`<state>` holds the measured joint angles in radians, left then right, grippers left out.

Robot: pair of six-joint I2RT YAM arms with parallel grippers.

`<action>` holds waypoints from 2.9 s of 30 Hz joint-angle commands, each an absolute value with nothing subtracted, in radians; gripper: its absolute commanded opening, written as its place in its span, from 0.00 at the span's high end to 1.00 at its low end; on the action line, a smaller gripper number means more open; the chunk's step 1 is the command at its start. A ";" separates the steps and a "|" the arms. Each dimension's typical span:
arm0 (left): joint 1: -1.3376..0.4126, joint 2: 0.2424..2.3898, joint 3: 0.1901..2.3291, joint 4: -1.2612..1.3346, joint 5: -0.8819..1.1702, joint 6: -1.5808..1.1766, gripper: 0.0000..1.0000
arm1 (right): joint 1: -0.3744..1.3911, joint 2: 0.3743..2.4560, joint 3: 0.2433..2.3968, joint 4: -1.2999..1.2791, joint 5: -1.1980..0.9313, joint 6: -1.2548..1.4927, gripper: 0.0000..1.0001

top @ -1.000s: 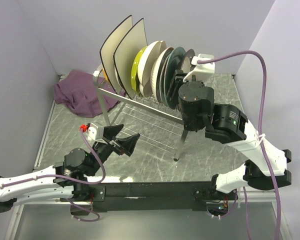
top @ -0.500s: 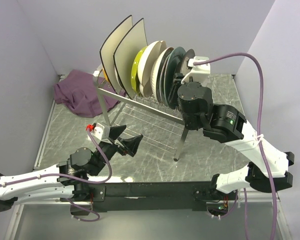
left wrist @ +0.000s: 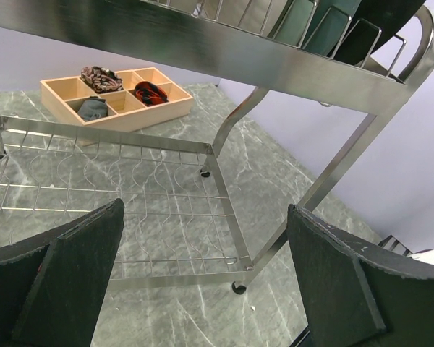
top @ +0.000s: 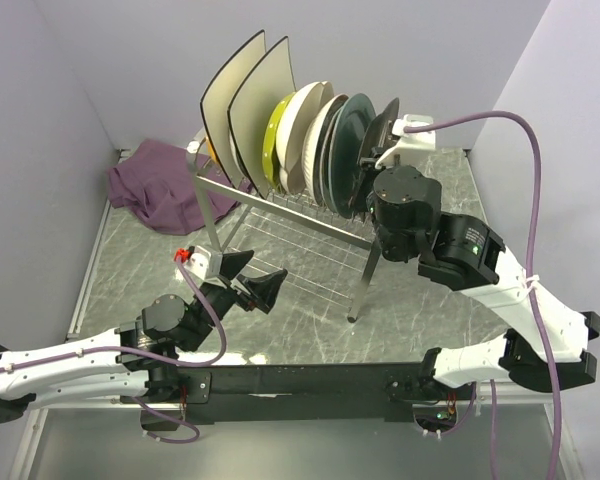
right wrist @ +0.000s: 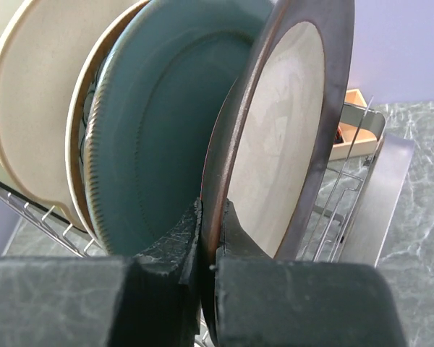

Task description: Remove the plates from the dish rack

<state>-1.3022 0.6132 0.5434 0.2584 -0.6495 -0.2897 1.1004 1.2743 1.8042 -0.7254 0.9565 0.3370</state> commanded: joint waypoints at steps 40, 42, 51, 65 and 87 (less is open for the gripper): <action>-1.307 0.643 0.560 0.305 -0.670 -0.265 0.01 | 1.086 1.065 1.847 -0.264 0.890 -0.078 1.00; -1.307 0.641 0.560 0.304 -0.670 -0.264 0.00 | 1.088 1.065 1.867 -0.258 0.893 -0.106 1.00; -1.307 0.626 0.554 0.307 -0.672 -0.264 0.01 | 1.085 1.085 1.855 -0.144 1.018 -0.290 1.00; -1.307 0.624 0.548 0.314 -0.660 -0.270 0.01 | 0.924 0.893 1.577 -0.376 1.378 -0.071 1.00; -1.307 0.689 0.529 0.368 -0.722 -0.262 0.01 | 0.138 1.379 1.241 -0.606 0.671 0.316 1.00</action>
<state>-1.3025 0.6724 0.5434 0.2996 -0.6735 -0.2745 0.2005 1.3151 1.1603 -0.7441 0.6151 0.3386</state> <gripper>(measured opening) 0.995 0.122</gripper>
